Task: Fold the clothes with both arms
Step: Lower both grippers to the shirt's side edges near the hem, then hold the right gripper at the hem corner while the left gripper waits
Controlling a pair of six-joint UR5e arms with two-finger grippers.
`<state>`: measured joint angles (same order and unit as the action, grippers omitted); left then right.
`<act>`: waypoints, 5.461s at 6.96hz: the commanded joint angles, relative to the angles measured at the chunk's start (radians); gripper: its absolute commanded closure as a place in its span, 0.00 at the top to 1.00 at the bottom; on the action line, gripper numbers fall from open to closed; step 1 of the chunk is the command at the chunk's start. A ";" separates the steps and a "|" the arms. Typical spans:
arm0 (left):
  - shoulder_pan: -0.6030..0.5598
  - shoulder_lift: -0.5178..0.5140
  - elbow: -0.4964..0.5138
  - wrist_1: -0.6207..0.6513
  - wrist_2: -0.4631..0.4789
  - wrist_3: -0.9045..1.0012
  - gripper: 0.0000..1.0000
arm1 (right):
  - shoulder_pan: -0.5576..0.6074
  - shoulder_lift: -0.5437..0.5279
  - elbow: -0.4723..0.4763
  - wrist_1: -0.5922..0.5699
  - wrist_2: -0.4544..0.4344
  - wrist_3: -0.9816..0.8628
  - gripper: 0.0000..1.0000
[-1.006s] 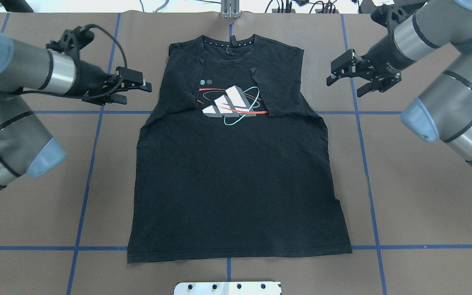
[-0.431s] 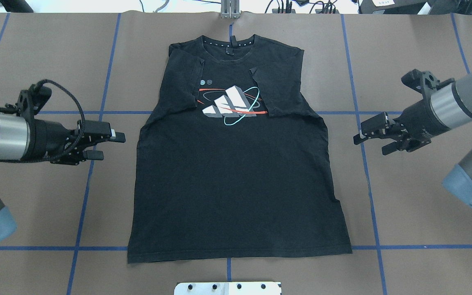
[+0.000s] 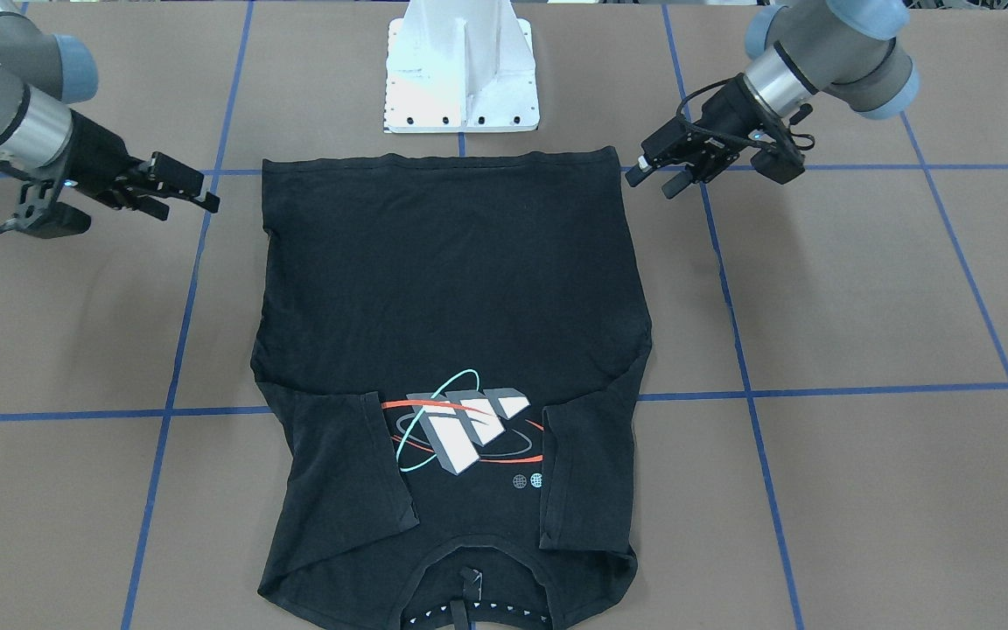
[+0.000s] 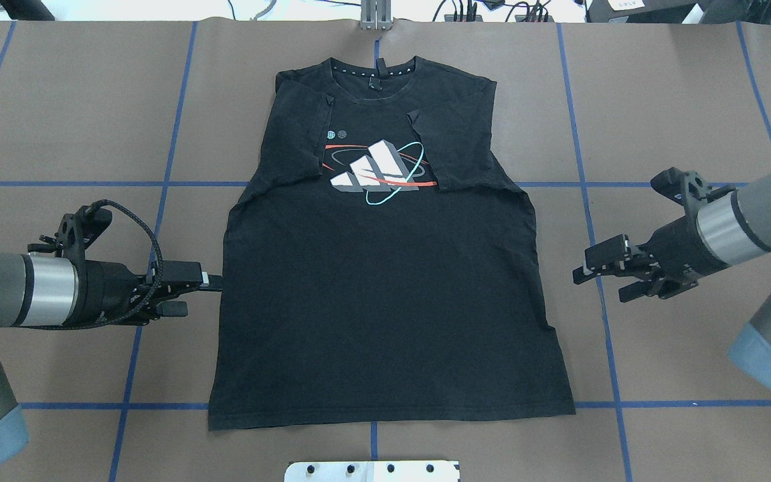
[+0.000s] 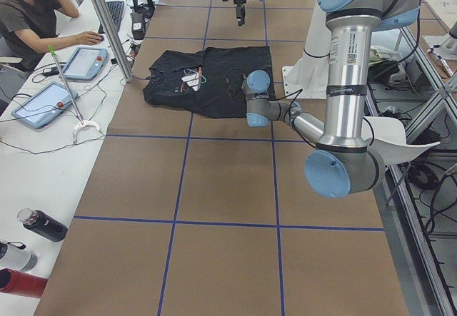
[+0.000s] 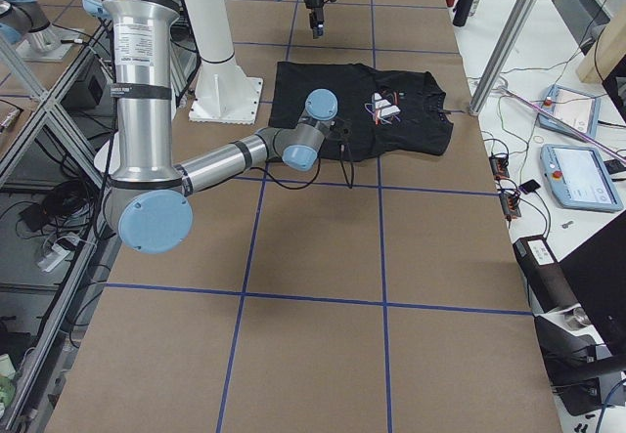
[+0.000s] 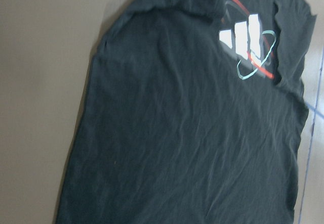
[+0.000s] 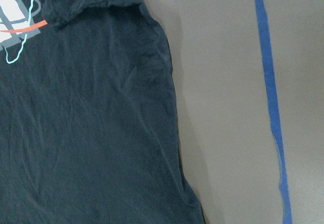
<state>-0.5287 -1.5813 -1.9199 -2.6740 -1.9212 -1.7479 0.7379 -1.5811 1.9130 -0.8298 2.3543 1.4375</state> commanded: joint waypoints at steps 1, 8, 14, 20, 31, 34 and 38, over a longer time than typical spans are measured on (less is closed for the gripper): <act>0.021 0.041 -0.059 -0.001 0.014 -0.002 0.99 | -0.229 -0.010 0.014 0.001 -0.186 0.047 1.00; 0.022 0.046 -0.071 0.000 0.016 0.002 0.99 | -0.337 -0.051 -0.023 0.003 -0.213 0.047 0.97; 0.022 0.047 -0.071 0.000 0.016 0.007 0.99 | -0.345 -0.050 -0.023 0.004 -0.208 0.049 0.61; 0.022 0.047 -0.071 0.000 0.016 0.007 0.99 | -0.344 -0.063 -0.016 0.004 -0.205 0.046 0.40; 0.022 0.047 -0.079 0.000 0.016 0.007 0.99 | -0.345 -0.080 -0.016 -0.003 -0.205 0.047 0.00; 0.022 0.050 -0.080 0.000 0.016 0.007 0.99 | -0.356 -0.082 -0.006 0.000 -0.205 0.046 0.00; 0.102 0.083 -0.083 0.005 0.025 -0.030 0.99 | -0.350 -0.074 0.035 0.006 -0.205 0.046 0.00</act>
<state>-0.4610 -1.5052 -2.0030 -2.6700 -1.9031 -1.7562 0.3867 -1.6592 1.9427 -0.8247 2.1436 1.4839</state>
